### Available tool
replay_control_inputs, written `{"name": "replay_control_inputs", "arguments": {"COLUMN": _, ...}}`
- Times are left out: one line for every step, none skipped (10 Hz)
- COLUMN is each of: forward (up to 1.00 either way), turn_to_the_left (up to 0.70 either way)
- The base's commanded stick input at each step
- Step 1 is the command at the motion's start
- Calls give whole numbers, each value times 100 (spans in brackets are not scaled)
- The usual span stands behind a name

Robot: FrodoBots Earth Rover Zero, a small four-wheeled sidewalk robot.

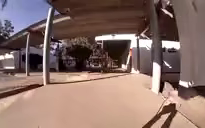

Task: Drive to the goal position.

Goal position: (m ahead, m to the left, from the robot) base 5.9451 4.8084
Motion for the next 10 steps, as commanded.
{"name": "replay_control_inputs", "arguments": {"forward": 70, "turn_to_the_left": 0}}
{"name": "replay_control_inputs", "arguments": {"forward": 70, "turn_to_the_left": 0}}
{"name": "replay_control_inputs", "arguments": {"forward": 70, "turn_to_the_left": 0}}
{"name": "replay_control_inputs", "arguments": {"forward": 70, "turn_to_the_left": 0}}
{"name": "replay_control_inputs", "arguments": {"forward": 70, "turn_to_the_left": 0}}
{"name": "replay_control_inputs", "arguments": {"forward": 70, "turn_to_the_left": 0}}
{"name": "replay_control_inputs", "arguments": {"forward": 70, "turn_to_the_left": 0}}
{"name": "replay_control_inputs", "arguments": {"forward": 70, "turn_to_the_left": 0}}
{"name": "replay_control_inputs", "arguments": {"forward": 70, "turn_to_the_left": 0}}
{"name": "replay_control_inputs", "arguments": {"forward": 70, "turn_to_the_left": 0}}
